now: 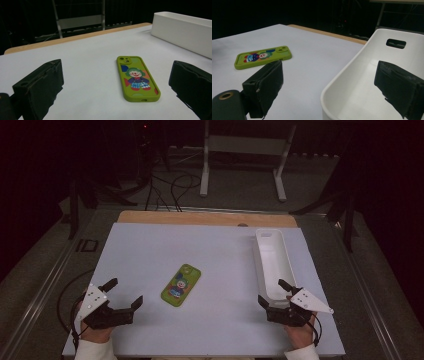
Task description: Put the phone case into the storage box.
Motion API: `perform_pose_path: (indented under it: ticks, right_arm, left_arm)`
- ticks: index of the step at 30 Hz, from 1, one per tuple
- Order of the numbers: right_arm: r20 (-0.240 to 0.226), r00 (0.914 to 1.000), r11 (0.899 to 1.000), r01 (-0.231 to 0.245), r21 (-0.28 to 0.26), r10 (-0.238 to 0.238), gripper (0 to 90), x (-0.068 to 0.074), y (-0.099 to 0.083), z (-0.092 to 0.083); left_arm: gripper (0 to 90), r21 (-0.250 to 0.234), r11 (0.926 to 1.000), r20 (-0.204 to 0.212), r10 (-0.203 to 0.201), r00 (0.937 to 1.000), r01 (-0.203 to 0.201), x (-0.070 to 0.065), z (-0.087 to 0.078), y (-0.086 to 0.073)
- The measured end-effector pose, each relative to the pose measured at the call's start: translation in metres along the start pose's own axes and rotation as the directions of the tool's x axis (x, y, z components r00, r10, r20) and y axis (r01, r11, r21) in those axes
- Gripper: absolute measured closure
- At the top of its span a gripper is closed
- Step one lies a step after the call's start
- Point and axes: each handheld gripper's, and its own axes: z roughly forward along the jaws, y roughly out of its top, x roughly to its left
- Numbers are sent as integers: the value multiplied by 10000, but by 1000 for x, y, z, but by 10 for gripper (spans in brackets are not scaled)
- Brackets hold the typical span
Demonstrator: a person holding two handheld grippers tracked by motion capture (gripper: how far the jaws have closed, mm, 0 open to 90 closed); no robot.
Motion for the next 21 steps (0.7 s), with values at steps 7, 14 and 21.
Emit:
perform_pose_path:
  ticks: [7, 14, 21]
  right_arm:
    - [21, 10000, 10000, -78, 62, 77, 83, -1, 0, 1]
    - [138, 9998, 9999, -126, 108, 125, 82, -1, 2, 2]
    - [179, 9997, 9998, -180, 113, 178, 81, -2, 3, 4]
  left_arm:
    - [2, 475, 9988, 28, 71, 10000, -72, -3, 7, 1]
    - [0, 996, 9949, 211, 147, 9997, -168, -6, 14, 6]
    - [0, 1329, 9911, 150, -63, 9999, 42, -5, 20, 13]
